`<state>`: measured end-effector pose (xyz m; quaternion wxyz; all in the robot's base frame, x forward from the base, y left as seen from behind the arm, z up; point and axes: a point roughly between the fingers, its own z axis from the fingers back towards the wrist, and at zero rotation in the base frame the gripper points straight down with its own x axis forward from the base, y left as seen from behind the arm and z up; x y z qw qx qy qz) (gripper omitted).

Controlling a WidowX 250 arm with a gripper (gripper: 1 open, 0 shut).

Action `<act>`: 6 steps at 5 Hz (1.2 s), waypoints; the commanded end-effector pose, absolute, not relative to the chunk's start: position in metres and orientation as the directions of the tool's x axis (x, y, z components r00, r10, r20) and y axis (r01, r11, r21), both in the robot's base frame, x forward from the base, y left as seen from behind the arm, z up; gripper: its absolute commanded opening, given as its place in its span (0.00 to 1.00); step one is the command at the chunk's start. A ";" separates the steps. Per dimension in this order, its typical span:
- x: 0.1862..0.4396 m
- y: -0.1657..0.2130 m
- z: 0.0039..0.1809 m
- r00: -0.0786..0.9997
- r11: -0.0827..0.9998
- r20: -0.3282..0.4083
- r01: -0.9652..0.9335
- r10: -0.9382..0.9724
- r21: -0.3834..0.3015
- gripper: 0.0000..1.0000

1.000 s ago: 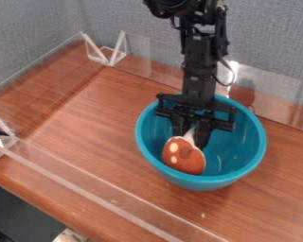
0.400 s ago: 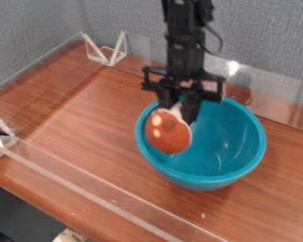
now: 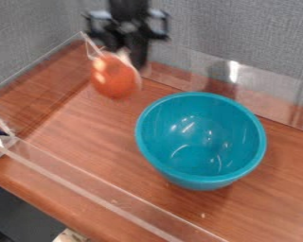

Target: Remove the mushroom from inside the blue bowl and put it on the table

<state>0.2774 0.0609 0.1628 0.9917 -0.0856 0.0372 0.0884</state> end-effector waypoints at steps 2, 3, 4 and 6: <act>0.265 0.112 0.129 0.979 0.980 -0.093 -0.186 0.180 -0.068 0.00; 0.271 0.106 0.096 0.981 0.988 -0.132 -0.149 0.141 -0.049 0.00; 0.280 0.090 0.072 0.983 0.994 -0.157 -0.100 0.093 -0.039 0.00; 0.286 0.078 0.087 0.991 0.998 -0.133 -0.035 0.028 -0.048 0.00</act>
